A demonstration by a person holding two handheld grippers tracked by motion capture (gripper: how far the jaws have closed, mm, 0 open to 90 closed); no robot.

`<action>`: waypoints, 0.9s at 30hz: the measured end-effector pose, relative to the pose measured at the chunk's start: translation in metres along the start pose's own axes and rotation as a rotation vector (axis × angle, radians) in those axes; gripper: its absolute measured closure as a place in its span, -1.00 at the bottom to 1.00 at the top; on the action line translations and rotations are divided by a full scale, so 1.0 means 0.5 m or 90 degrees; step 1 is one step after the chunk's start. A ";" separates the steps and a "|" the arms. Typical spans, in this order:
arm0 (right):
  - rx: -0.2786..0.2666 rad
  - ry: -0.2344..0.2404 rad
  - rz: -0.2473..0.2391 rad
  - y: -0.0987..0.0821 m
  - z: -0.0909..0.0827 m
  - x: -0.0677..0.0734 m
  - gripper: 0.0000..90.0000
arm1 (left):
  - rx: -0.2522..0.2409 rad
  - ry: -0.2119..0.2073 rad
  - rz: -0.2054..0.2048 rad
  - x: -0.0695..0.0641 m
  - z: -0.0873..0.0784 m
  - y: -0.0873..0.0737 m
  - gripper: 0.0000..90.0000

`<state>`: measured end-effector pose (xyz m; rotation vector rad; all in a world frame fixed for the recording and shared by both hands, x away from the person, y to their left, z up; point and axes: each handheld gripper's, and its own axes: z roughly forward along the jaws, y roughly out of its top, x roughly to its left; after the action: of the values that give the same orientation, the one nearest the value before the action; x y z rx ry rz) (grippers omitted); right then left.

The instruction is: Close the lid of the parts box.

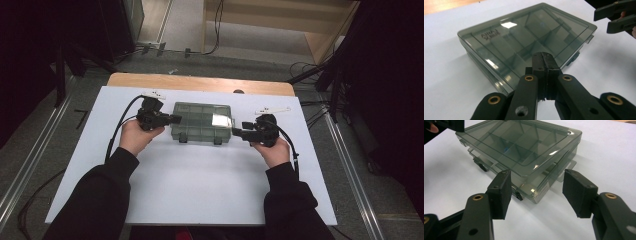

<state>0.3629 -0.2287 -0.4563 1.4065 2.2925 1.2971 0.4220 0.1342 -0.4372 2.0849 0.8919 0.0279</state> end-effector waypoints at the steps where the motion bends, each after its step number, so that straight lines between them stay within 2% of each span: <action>1: 0.000 0.000 0.001 0.000 0.000 0.001 -0.13 | 0.002 0.003 0.002 0.001 0.003 -0.004 1.00; 8: -0.003 0.001 -0.001 -0.006 -0.006 0.004 -0.13 | 0.022 0.014 0.009 0.005 0.025 -0.031 1.00; 17: 0.006 0.007 -0.005 -0.021 -0.008 0.013 -0.13 | 0.017 0.018 0.007 0.008 0.033 -0.044 1.00; 20: 0.008 0.009 -0.008 -0.028 -0.008 0.019 -0.13 | 0.009 0.009 0.009 0.005 0.027 -0.043 0.98; 26: 0.014 0.016 -0.020 -0.039 -0.009 0.030 -0.13 | -0.014 -0.025 0.004 -0.011 0.000 -0.048 0.79; 27: 0.015 0.017 -0.020 -0.041 -0.009 0.032 -0.13 | -0.016 -0.024 0.005 -0.014 -0.005 -0.051 0.79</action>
<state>0.3386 -0.2224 -0.4639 1.3614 2.3448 1.2928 0.4011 0.1414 -0.4517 2.0588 0.8575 0.0041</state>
